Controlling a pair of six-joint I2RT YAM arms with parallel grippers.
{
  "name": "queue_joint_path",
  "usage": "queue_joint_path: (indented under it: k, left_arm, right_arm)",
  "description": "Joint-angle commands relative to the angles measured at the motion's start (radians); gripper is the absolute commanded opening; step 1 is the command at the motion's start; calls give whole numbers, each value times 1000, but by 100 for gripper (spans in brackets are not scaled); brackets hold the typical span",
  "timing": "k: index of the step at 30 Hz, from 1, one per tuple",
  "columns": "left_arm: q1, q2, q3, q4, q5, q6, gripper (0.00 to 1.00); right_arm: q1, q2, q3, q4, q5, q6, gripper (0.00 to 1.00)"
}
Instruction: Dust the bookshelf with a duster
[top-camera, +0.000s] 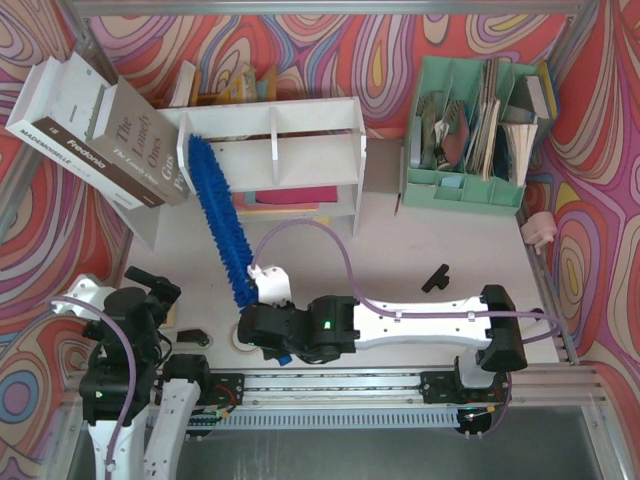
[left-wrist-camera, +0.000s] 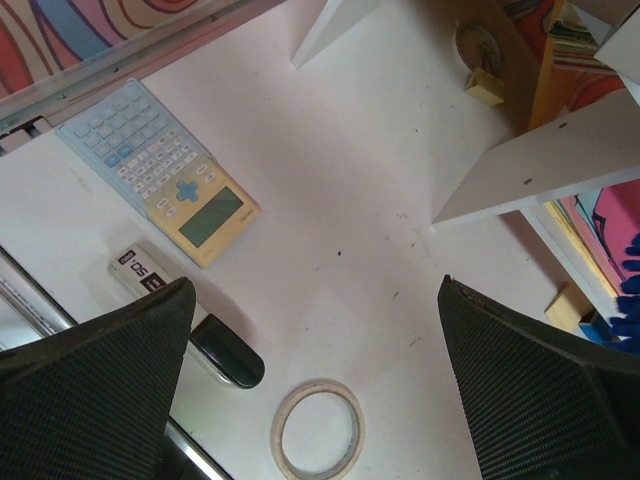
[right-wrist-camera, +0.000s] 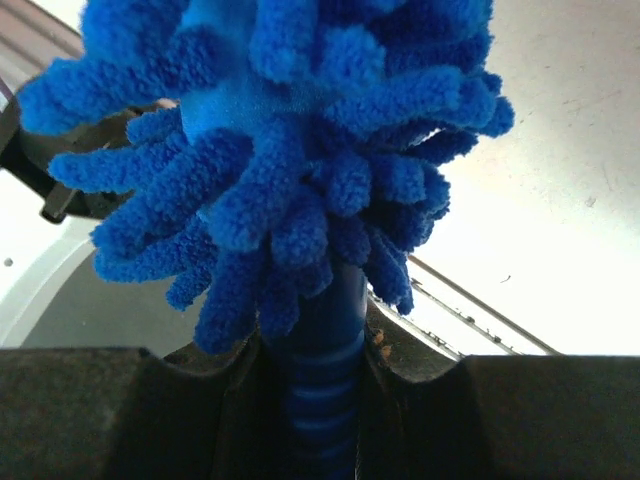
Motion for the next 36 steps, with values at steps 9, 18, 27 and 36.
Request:
queue_joint_path:
  k: [9,18,27,36]
  left_arm:
    - [5,-3,-26,83,139,80,98]
    - [5,-15,-33,100,165,92,98]
    - [5,-25,-33,101,172,94,98]
    - [5,-26,-33,101,173,95,98]
  right_arm:
    - [11,-97,-104,-103,121,113,0]
    - [11,-141,-68,-160,225,152,0]
    - [29,-27,55,-7,159,46,0]
    - [30,-95,26,-130,284,175,0]
